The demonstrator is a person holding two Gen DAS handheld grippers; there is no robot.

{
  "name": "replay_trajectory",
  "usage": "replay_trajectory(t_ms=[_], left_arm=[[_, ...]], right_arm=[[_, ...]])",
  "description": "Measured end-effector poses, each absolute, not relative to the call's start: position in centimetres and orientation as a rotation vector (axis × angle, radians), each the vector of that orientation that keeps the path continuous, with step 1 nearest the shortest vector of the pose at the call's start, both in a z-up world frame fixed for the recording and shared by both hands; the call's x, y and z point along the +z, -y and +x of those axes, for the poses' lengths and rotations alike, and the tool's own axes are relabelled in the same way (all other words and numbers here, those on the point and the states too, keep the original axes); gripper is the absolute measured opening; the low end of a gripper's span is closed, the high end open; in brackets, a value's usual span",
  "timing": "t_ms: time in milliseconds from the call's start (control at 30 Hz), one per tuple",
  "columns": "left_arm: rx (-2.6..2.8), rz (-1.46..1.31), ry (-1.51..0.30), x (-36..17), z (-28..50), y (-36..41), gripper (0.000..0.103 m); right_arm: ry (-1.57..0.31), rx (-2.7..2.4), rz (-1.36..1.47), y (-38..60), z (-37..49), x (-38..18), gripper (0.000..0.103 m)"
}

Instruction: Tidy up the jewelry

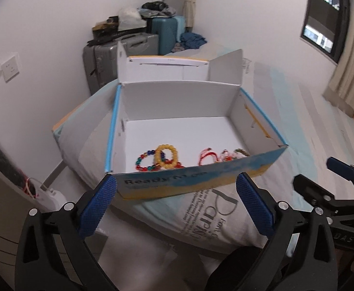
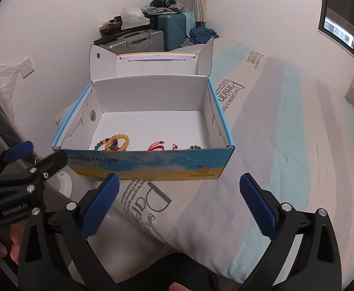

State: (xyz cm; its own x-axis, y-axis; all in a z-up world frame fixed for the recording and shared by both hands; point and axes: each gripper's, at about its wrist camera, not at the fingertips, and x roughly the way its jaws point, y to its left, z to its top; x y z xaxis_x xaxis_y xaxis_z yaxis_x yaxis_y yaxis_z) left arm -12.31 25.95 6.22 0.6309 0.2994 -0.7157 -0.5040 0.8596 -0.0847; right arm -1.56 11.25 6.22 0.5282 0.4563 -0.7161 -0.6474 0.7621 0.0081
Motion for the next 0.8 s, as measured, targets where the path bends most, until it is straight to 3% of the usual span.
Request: replay_trajectory(t_ms=[800], left_arm=[[0.521, -0.3, -0.806, 5.68, -12.59, -25.2, 0.097]], right_arm=[[-0.791, 0.672, -0.252, -10.69, -1.46, 5.31, 0.095]])
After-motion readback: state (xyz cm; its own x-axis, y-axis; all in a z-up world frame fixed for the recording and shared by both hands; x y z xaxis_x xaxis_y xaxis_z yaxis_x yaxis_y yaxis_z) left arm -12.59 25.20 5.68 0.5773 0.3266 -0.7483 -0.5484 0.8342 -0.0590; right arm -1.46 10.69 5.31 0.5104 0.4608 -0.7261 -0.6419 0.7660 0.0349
